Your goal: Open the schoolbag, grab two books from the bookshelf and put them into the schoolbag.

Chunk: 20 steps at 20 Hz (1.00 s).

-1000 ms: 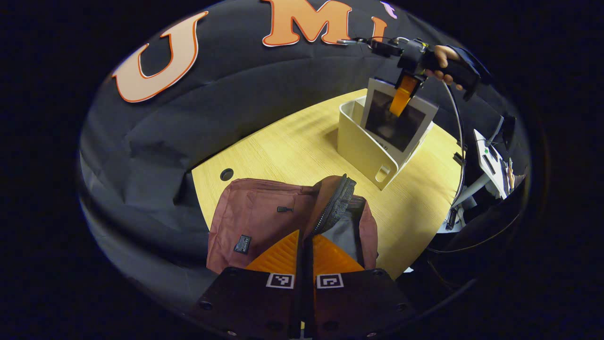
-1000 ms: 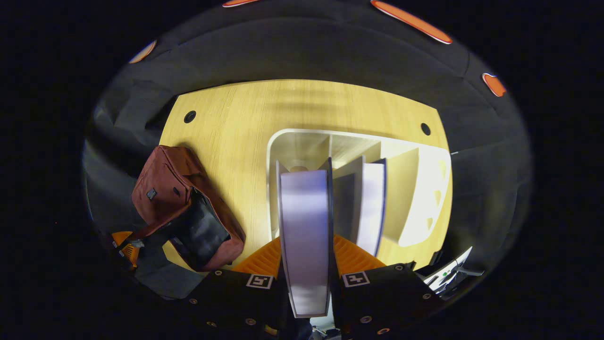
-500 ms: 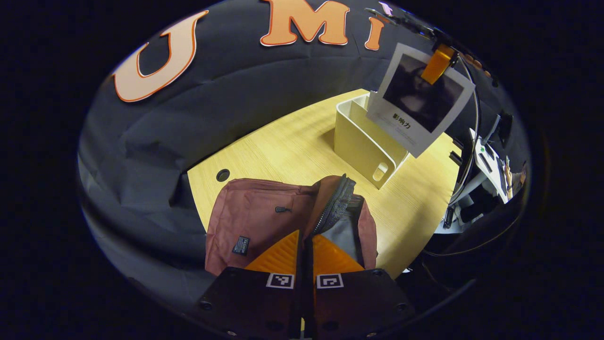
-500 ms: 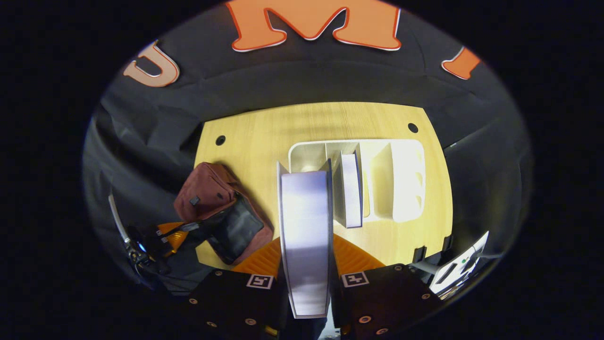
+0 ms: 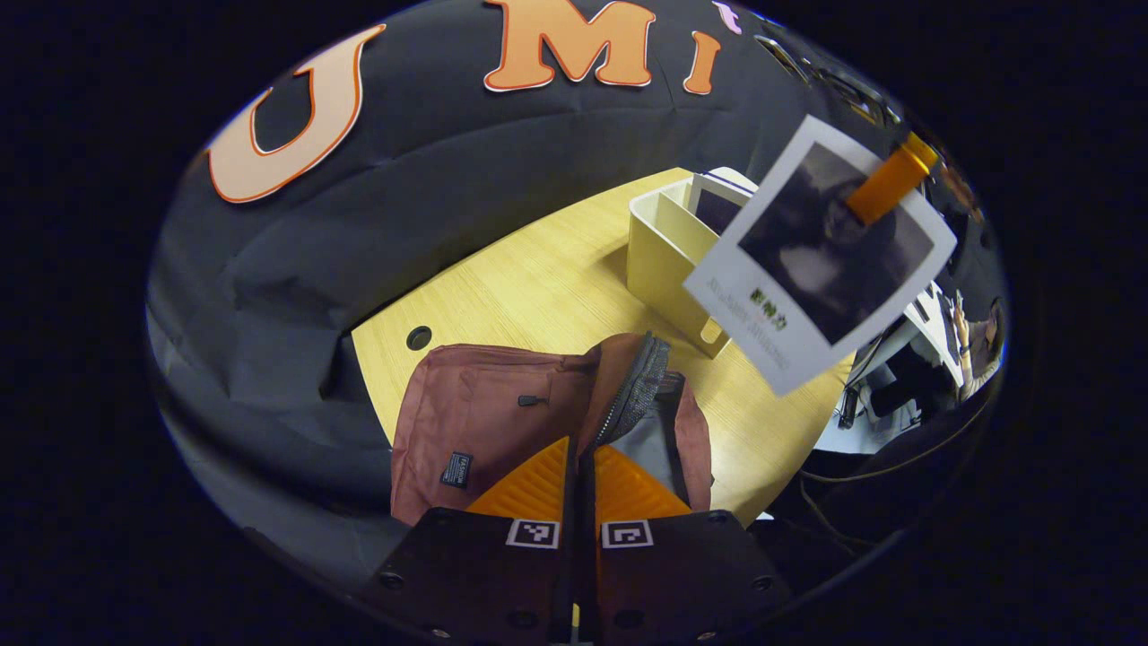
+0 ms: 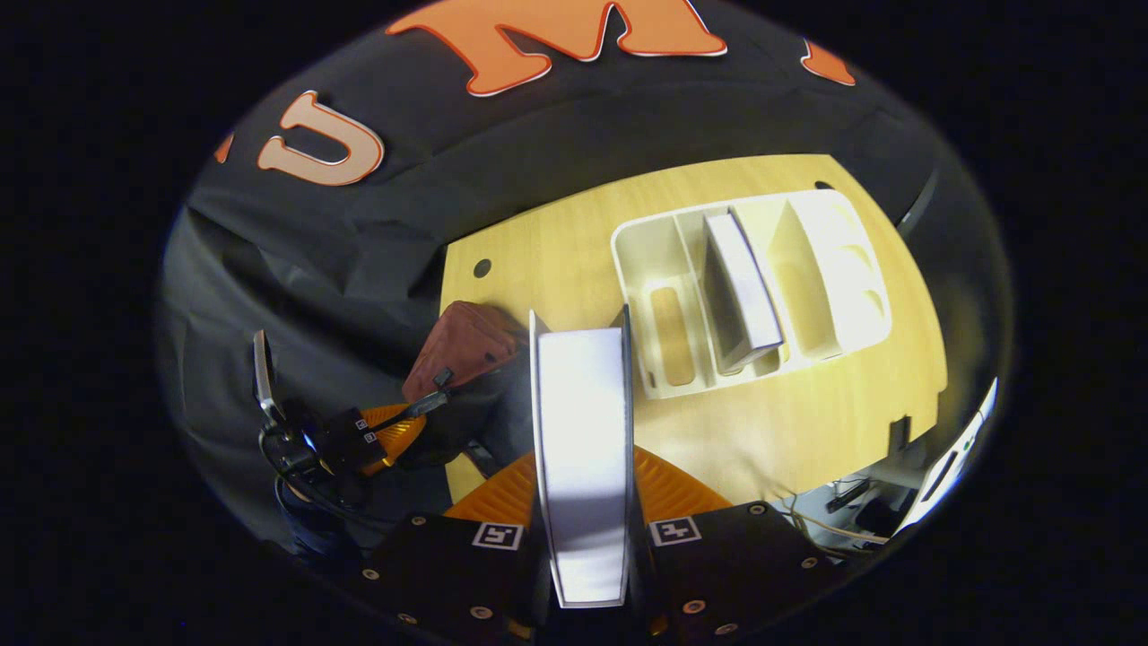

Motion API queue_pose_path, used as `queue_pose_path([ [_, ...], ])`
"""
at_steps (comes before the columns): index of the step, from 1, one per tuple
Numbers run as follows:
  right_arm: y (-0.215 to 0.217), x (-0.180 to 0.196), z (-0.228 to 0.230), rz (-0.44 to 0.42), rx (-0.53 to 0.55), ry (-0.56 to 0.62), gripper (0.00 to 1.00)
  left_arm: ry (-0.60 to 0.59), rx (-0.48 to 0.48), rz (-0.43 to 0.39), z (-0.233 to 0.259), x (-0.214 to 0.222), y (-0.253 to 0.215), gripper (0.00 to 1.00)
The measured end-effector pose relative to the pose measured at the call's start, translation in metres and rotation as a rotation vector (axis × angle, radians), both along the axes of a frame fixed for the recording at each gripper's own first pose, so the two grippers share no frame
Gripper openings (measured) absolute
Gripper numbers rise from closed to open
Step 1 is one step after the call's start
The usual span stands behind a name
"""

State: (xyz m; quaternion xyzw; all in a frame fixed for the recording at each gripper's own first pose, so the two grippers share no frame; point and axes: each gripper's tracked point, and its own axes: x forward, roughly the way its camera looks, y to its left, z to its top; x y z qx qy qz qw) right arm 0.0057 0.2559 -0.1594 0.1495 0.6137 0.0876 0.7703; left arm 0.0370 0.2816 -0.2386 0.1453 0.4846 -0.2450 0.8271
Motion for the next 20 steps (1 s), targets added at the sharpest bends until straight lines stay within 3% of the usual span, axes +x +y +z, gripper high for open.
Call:
queue_pose_path([
  [11,0.110,-0.010,-0.110,-0.104,0.282,0.015,0.36,0.012,-0.040,0.063,0.006,-0.002,-0.012,0.03],
  [20,0.160,-0.008,-0.168,-0.172,0.444,-0.011,0.36,0.014,-0.087,0.061,0.018,-0.013,-0.028,0.03],
])
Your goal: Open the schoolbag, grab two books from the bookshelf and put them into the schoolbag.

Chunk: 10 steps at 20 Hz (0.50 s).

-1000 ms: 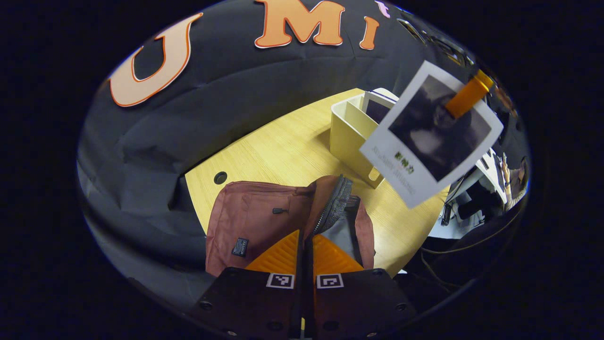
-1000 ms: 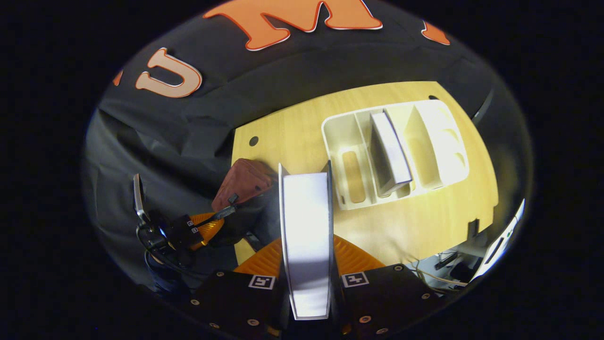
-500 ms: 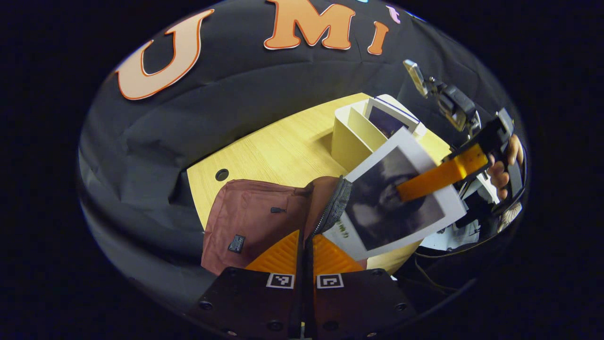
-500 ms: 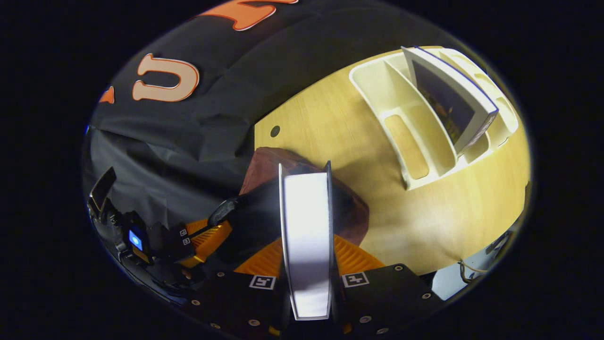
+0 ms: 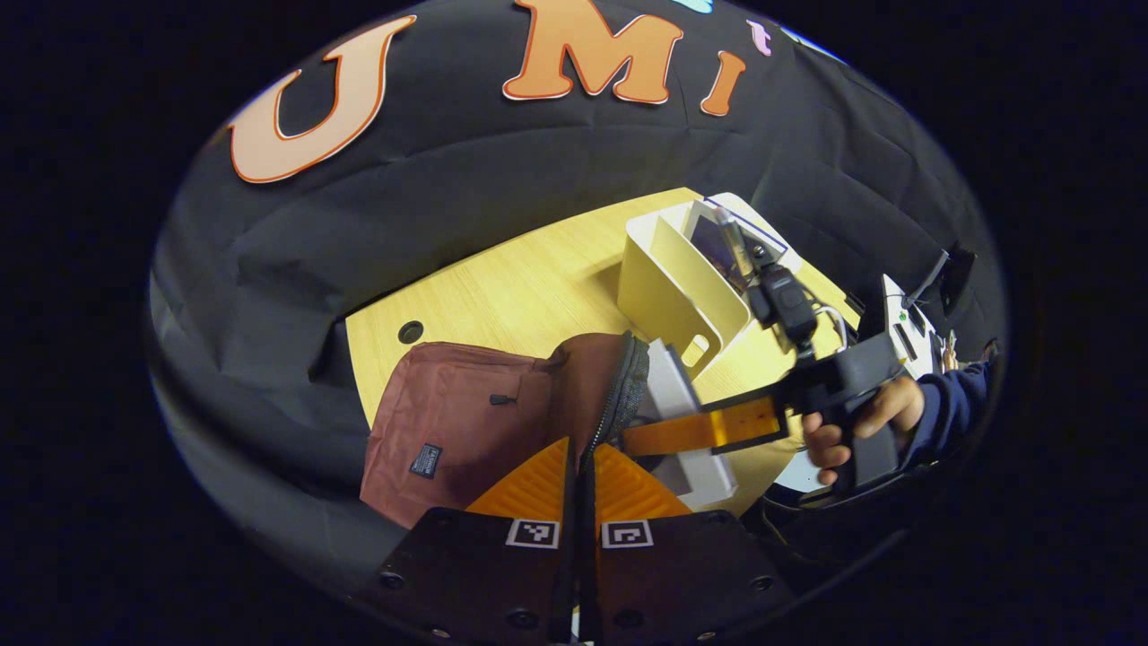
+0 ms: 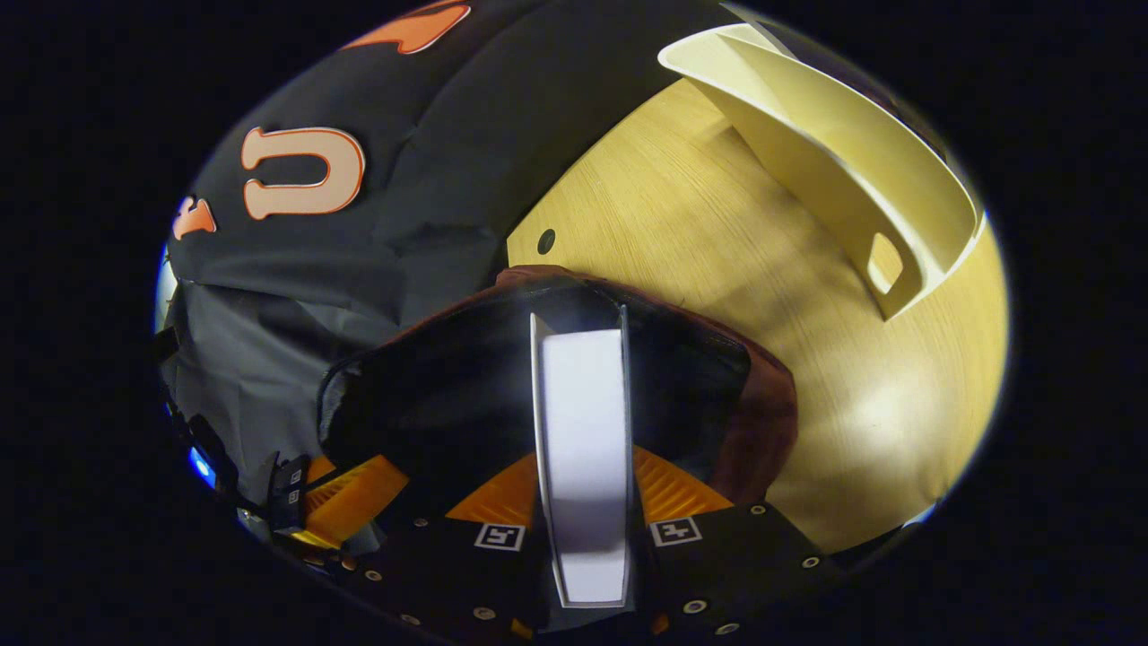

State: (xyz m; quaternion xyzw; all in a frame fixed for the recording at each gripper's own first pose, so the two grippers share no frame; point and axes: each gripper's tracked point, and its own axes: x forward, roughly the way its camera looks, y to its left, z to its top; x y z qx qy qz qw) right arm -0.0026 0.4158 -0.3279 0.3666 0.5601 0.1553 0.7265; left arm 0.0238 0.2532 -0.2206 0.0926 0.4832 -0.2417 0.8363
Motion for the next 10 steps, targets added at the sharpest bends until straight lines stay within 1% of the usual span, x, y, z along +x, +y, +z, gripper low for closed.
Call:
queue_pose_path([
  [1,0.006,0.000,-0.006,-0.006,0.021,-0.005,0.36,-0.001,-0.007,-0.015,0.001,-0.003,-0.005,0.03],
  [4,0.025,0.002,-0.022,-0.037,0.077,0.001,0.36,-0.009,0.011,-0.054,0.001,-0.007,-0.014,0.03],
  [8,0.050,0.013,-0.040,-0.086,0.151,-0.005,0.36,0.010,-0.020,-0.052,-0.001,-0.011,-0.026,0.03],
  [10,0.053,0.014,-0.046,-0.098,0.157,-0.010,0.36,0.011,-0.023,-0.045,-0.002,-0.010,-0.028,0.03],
])
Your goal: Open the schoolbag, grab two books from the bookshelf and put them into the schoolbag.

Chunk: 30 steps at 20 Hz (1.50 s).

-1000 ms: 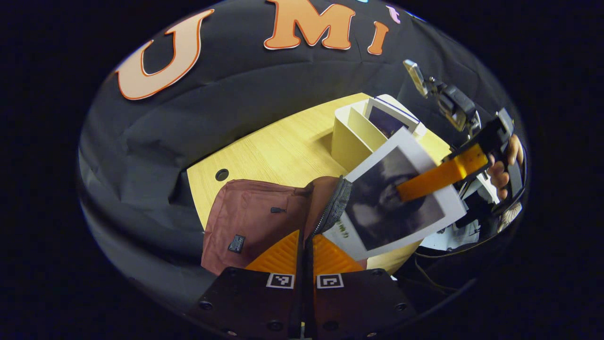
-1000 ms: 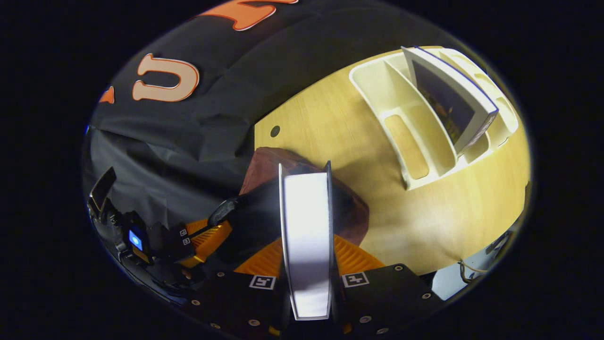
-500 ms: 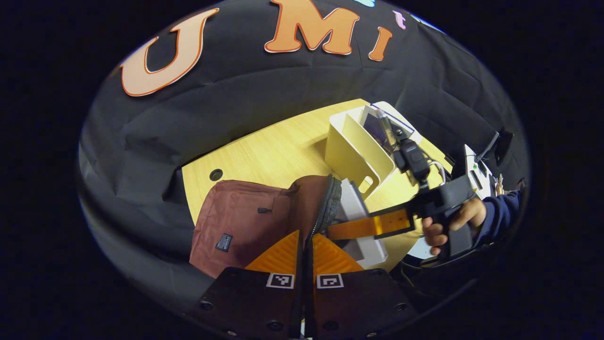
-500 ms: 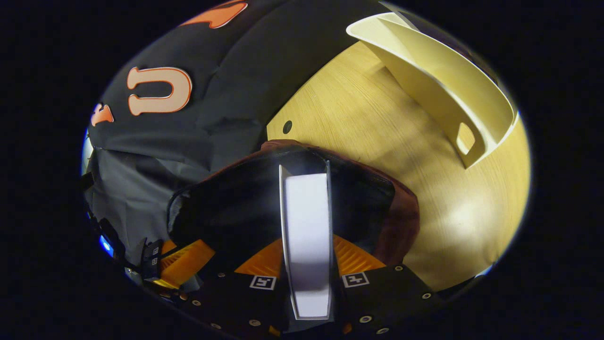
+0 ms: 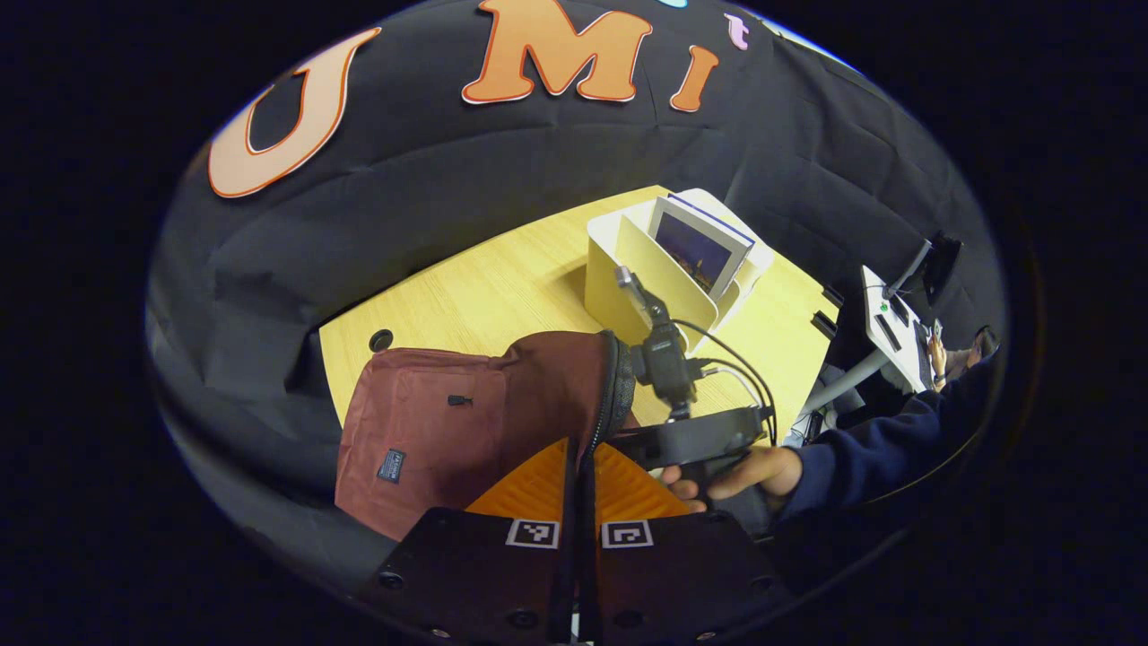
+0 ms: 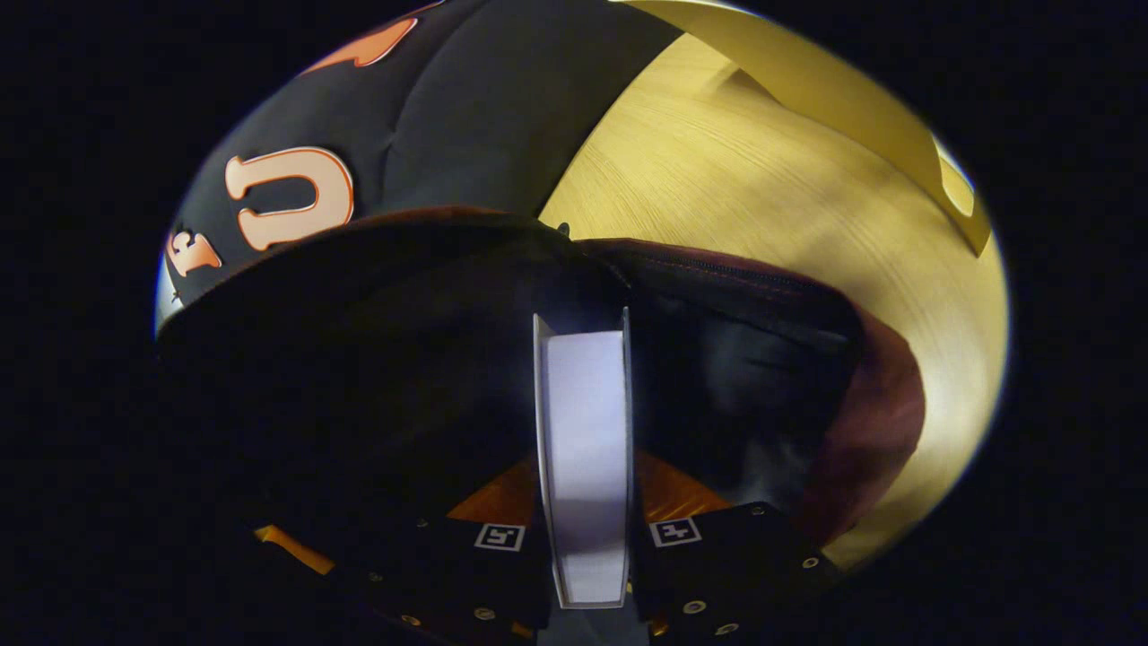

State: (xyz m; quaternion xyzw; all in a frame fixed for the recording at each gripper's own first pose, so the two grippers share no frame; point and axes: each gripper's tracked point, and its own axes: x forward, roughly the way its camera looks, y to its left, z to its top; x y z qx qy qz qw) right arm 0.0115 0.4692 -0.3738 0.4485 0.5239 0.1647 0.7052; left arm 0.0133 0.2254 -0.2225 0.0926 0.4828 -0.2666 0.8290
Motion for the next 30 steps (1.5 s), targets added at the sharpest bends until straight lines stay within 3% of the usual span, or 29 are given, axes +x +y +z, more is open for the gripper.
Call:
queue_pose_path([
  [4,0.015,0.008,-0.015,-0.013,-0.003,-0.008,0.37,0.003,0.003,0.035,-0.001,-0.003,0.000,0.03],
  [6,0.018,0.001,-0.015,0.034,-0.006,-0.003,0.41,-0.003,0.005,0.061,-0.001,-0.003,0.003,0.03],
  [8,0.004,-0.006,-0.023,0.069,-0.073,-0.009,0.46,-0.003,0.007,0.088,-0.003,-0.001,0.007,0.03],
  [10,-0.015,-0.007,-0.020,0.094,-0.142,-0.042,0.60,0.000,-0.003,0.101,-0.005,-0.001,0.006,0.03],
  [11,-0.025,-0.012,-0.019,0.109,-0.182,-0.051,0.59,0.000,-0.004,0.105,-0.007,-0.001,0.006,0.03],
  [12,-0.036,-0.012,-0.021,0.123,-0.218,-0.058,0.98,0.000,-0.008,0.104,-0.008,-0.002,0.004,0.03],
  [13,-0.047,-0.015,-0.019,0.131,-0.248,-0.066,0.88,0.001,-0.011,0.103,-0.010,-0.002,0.003,0.03],
  [15,-0.075,-0.018,-0.017,0.140,-0.309,-0.069,0.94,0.006,-0.018,0.104,-0.016,-0.004,-0.001,0.04],
  [19,-0.136,-0.031,0.001,0.169,-0.422,-0.078,0.96,0.010,-0.021,0.101,-0.024,-0.005,-0.007,0.03],
  [22,-0.173,-0.045,0.016,0.237,-0.498,-0.070,0.96,0.018,-0.035,0.105,-0.031,-0.006,-0.011,0.04],
  [30,-0.270,-0.044,0.094,0.354,-0.741,-0.112,0.97,0.032,-0.053,0.116,-0.045,-0.008,-0.016,0.03],
])
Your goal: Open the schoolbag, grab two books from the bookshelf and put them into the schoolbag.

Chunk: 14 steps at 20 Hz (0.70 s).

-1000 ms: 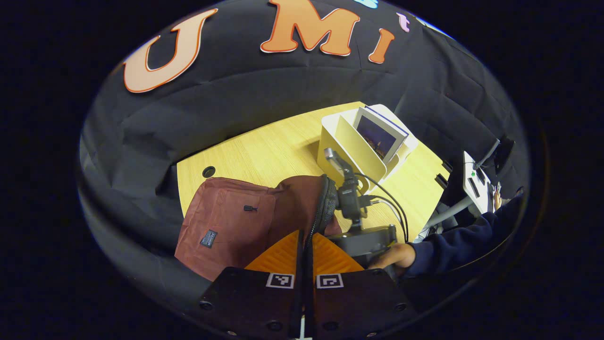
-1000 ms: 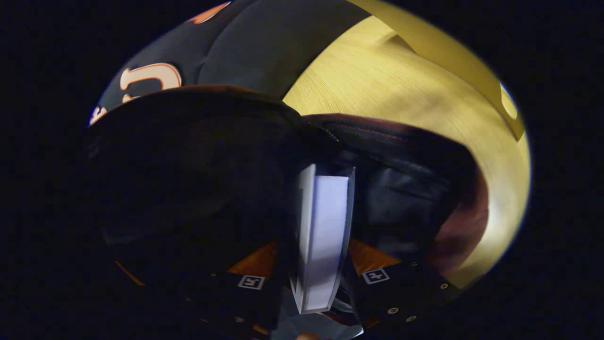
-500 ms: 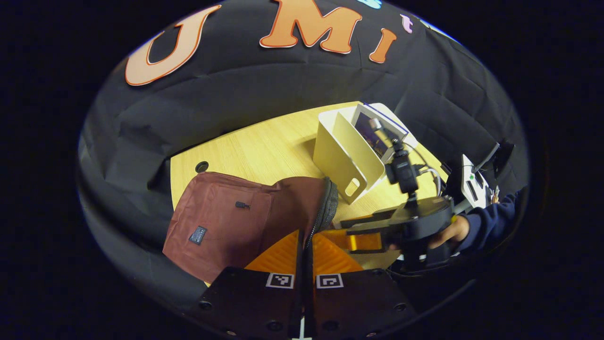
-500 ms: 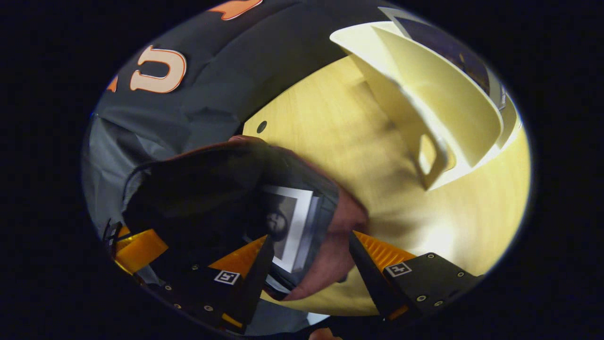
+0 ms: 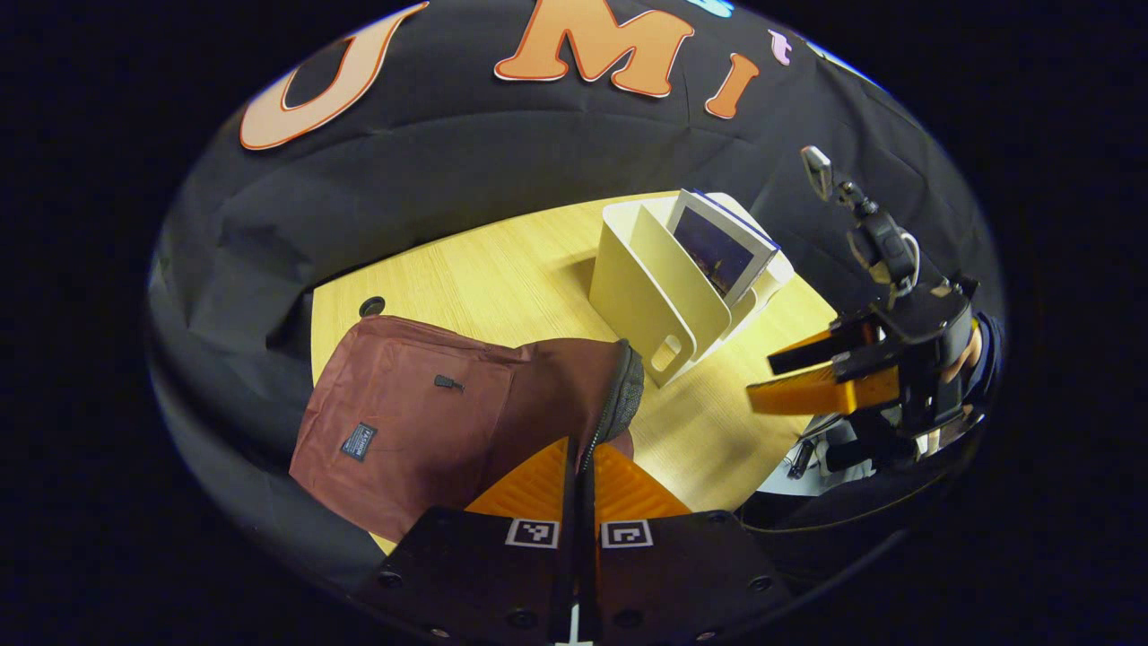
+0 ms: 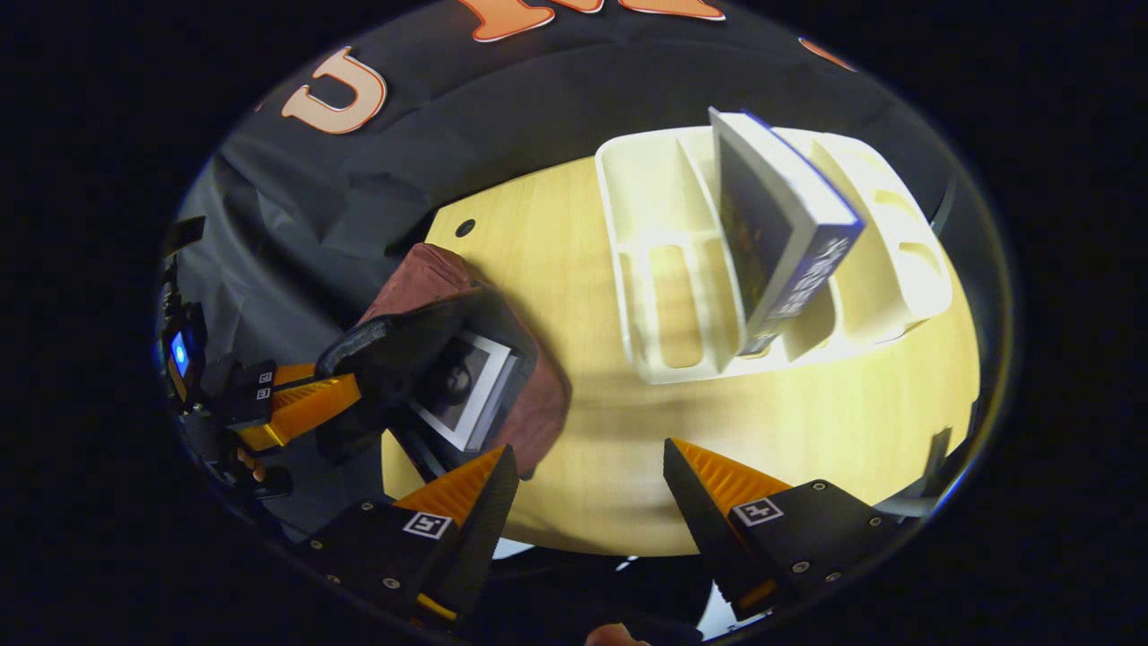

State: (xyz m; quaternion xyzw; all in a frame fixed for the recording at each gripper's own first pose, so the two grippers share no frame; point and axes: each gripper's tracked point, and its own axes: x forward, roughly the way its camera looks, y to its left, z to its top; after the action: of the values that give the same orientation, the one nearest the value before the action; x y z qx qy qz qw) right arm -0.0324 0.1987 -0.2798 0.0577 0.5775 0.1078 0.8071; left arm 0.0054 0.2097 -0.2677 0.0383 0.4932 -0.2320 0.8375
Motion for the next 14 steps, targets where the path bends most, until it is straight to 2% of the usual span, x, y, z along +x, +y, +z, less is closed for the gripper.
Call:
queue_pose_path([
  [3,-0.025,0.003,0.024,0.041,-0.082,-0.002,0.98,0.006,-0.004,0.009,-0.003,0.000,0.000,0.04],
  [9,-0.065,0.025,0.069,0.067,-0.184,0.012,0.98,0.015,-0.010,0.043,-0.007,0.000,0.001,0.03],
  [14,-0.081,0.050,0.098,0.073,-0.205,0.020,0.98,0.027,-0.007,0.073,-0.010,0.002,0.002,0.04],
])
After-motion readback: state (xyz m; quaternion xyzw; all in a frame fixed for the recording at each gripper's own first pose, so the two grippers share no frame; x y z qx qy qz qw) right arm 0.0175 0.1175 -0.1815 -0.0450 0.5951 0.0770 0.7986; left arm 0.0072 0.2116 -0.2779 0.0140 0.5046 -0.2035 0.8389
